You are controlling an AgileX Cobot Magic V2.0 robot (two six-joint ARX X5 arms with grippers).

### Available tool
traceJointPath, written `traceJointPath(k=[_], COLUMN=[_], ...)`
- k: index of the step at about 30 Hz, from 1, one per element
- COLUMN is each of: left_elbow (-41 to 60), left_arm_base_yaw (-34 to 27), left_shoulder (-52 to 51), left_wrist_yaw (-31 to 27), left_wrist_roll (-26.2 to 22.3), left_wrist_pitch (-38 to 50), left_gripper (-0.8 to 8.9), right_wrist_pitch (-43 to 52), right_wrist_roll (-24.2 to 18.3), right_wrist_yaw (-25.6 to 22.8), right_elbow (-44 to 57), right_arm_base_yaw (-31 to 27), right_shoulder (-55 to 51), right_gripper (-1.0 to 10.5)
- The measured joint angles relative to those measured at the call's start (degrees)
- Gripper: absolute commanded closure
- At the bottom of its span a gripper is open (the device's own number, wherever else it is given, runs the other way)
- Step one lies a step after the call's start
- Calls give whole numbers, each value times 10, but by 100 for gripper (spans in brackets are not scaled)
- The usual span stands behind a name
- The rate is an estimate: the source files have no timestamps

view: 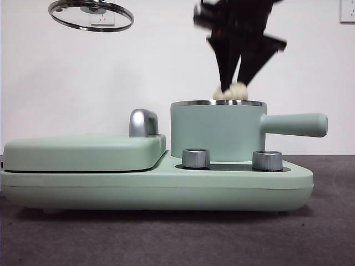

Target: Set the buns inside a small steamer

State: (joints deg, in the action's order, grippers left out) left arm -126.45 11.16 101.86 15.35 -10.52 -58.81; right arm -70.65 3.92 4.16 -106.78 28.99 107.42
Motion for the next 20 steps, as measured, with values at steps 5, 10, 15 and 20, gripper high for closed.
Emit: traceJointPath(k=[5, 10, 15, 20], left_elbow=[0, 0, 0, 0], left_arm_base_yaw=[0, 0, 0, 0], left_shoulder=[0, 0, 0, 0], left_wrist_yaw=[0, 0, 0, 0], left_wrist_roll=[0, 0, 0, 0], left_wrist_pitch=[0, -1, -1, -1], left_gripper=[798, 798, 798, 798], right_wrist_pitch=[10, 22, 24, 27], right_wrist_roll=[-16, -22, -23, -23], right_wrist_yaw=[-18, -27, -26, -26], right_elbow=[0, 0, 0, 0], right_arm_base_yaw=[-4, -6, -7, -7], right_shoulder=[29, 49, 57, 58], right_gripper=[820, 820, 818, 770])
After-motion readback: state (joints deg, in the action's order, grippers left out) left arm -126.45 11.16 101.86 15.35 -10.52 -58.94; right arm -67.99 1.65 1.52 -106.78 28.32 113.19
